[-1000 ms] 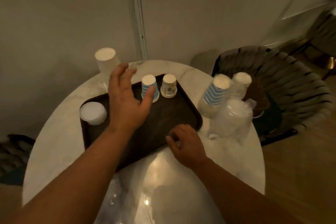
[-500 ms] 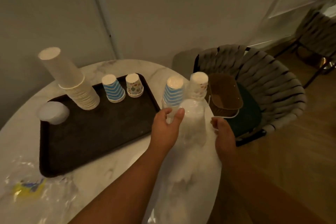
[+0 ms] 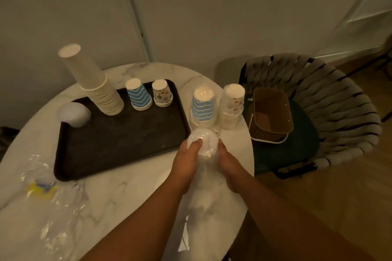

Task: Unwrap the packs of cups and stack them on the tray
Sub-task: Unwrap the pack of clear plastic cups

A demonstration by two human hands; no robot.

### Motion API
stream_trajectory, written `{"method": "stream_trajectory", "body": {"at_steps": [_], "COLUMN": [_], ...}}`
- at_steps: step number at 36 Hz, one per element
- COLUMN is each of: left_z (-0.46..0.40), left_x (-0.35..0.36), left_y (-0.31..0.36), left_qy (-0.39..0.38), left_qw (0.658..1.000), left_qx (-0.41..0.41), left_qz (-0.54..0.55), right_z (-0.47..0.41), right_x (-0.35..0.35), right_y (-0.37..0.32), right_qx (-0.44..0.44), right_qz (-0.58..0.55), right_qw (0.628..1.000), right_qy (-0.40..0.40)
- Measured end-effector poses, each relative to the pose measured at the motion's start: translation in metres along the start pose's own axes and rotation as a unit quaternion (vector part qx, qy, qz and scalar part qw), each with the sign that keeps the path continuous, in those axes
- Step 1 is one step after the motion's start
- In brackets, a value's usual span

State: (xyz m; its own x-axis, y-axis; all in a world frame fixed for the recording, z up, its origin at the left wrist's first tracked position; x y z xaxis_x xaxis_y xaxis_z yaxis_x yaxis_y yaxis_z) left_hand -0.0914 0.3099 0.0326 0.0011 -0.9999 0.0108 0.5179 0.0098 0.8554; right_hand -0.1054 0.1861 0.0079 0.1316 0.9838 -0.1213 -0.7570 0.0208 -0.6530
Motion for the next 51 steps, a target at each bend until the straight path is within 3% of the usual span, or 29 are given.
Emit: {"method": "stream_trajectory", "body": {"at_steps": [5,9,17,21,25,30,34,39,51], "left_z": [0.031,0.052,0.067,0.07,0.073,0.079,0.082,0.088,0.098], "left_x": [-0.068,-0.12,-0.185,-0.193,-0.196,-0.194,-0.184,-0.169,-0.158], "left_y": [-0.014,-0.022,-0.04,-0.044,-0.046,-0.049,-0.038,-0.024,-0.014], "left_qy": [0.046,0.025,-0.024,-0.035,-0.039,-0.063,-0.062,-0.074,-0.083], "left_qw": [0.998,0.999,0.999,0.997,0.994,0.98,0.966,0.965,0.948], "left_qx": [-0.025,-0.03,-0.047,-0.062,-0.071,-0.083,-0.044,-0.005,-0.02], "left_qz": [-0.021,-0.023,-0.003,0.014,0.075,0.172,0.247,0.252,0.305], "right_z": [0.032,0.048,0.072,0.075,0.078,0.079,0.079,0.078,0.071], "right_x": [0.055,0.1,0.155,0.16,0.166,0.166,0.165,0.156,0.135], "right_y": [0.027,0.048,0.06,0.06,0.067,0.062,0.062,0.058,0.048], "right_qx": [-0.035,-0.028,-0.019,-0.026,0.015,0.037,0.051,0.031,-0.079], "right_qz": [0.015,0.0,-0.047,-0.08,-0.154,-0.183,-0.201,-0.224,-0.152], "right_qw": [0.995,0.989,0.994,0.994,0.984,0.966,0.944,0.924,0.944], "right_qy": [-0.096,-0.148,-0.097,-0.064,-0.092,-0.181,-0.256,-0.31,-0.283]}}
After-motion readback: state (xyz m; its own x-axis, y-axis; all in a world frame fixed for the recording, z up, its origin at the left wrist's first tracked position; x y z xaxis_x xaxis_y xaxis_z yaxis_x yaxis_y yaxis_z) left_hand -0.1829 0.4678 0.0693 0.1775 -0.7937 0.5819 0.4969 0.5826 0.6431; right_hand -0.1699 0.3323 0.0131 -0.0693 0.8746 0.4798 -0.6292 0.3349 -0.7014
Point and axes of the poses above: each hand's wrist, its own z-axis away from the middle knuckle, its own x-axis out of the palm, y = z × x, the point moved 5 cm from there along -z, towards the middle knuckle, and after that the axes turned 3 degrees about z, right-handed, at the moved point
